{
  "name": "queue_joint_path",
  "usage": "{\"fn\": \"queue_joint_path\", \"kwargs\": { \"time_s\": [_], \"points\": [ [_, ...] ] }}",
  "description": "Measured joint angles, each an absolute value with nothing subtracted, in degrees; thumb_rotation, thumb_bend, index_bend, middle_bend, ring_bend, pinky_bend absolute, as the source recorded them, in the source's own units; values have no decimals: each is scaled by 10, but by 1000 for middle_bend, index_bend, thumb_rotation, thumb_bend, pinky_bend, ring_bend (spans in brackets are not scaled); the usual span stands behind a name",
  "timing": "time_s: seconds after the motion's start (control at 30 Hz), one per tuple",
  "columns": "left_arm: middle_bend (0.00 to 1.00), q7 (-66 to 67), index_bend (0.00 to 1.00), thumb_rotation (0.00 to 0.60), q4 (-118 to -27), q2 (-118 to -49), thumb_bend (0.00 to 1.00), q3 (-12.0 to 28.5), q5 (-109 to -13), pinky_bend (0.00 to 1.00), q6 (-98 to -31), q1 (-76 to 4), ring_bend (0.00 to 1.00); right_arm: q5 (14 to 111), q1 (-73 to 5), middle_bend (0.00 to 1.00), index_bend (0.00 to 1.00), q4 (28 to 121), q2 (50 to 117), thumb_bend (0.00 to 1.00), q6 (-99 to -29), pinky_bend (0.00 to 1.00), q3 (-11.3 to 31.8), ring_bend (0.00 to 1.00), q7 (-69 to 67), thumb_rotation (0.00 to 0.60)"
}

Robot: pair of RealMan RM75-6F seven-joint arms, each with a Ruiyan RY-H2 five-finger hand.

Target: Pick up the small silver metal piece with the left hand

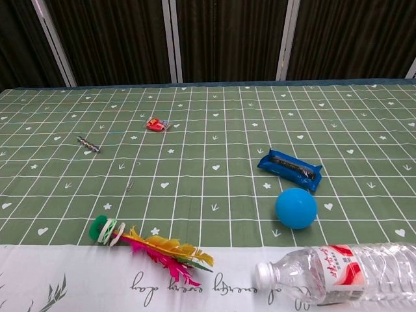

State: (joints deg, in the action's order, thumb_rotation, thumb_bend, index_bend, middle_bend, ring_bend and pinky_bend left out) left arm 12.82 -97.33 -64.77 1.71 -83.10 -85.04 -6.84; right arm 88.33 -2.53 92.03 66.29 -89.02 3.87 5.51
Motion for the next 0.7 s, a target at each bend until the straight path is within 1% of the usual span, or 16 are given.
{"fn": "queue_joint_path", "kwargs": {
  "time_s": [0.53, 0.6, 0.7],
  "points": [
    [0, 140, 1, 600, -971, -651, 156, 30, -808, 0, -816, -85, 0, 883, -26, 0, 104, 922, 663, 48, -889, 57, 39, 0, 56, 600],
    [0, 144, 28, 600, -969, -651, 170, 35, -803, 0, -805, -94, 0, 881, -26, 0, 104, 923, 662, 48, -888, 57, 39, 0, 56, 600],
    [0, 152, 126, 600, -960, -653, 213, 45, -795, 0, -784, -111, 0, 883, -26, 0, 104, 923, 662, 48, -889, 57, 39, 0, 57, 600]
  ]
}}
